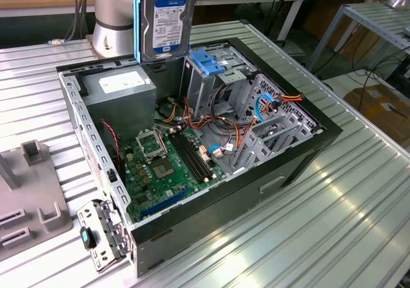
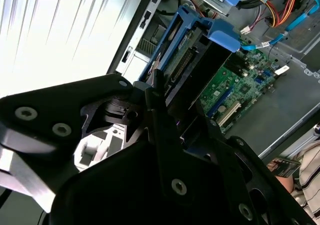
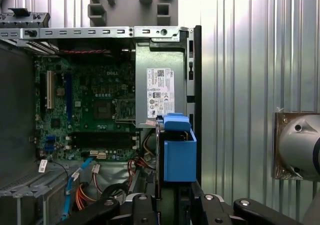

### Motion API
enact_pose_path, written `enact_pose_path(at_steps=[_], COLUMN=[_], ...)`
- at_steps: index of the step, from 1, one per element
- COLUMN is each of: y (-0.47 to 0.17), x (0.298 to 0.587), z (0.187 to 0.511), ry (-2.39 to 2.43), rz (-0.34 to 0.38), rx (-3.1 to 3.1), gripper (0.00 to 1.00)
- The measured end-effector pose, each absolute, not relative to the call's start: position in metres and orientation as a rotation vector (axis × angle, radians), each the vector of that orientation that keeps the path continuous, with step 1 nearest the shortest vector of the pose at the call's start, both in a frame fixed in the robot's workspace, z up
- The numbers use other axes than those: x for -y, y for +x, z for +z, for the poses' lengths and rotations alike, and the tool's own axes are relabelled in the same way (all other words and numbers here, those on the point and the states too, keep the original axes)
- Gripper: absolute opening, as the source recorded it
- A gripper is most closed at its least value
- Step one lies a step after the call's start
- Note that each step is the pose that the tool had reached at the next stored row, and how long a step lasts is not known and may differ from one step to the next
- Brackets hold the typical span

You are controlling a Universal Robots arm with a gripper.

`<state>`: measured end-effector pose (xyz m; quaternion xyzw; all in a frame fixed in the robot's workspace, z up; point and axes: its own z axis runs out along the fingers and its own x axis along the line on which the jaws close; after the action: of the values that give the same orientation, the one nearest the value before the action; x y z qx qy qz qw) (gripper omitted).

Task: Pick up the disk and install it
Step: 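Pick up the disk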

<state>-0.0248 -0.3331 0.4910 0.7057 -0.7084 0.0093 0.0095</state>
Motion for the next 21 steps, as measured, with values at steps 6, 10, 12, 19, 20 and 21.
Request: enact_pose_path(at_steps=[6, 10, 12, 19, 20, 21], y=[-0.009, 0.0, 0.003, 0.017, 0.02, 0.021], x=[0.333, 0.333, 0.333, 0.333, 0.333, 0.333], z=[0.491, 0.491, 0.491, 0.491, 0.491, 0.491], ry=[2.204, 2.204, 2.204, 2.204, 2.204, 2.204], rz=[0.029, 0.029, 0.029, 0.029, 0.029, 0.029], rx=[2.212, 2.212, 2.212, 2.212, 2.212, 2.212], gripper=[0.35, 0.35, 0.35, 0.35, 0.35, 0.35])
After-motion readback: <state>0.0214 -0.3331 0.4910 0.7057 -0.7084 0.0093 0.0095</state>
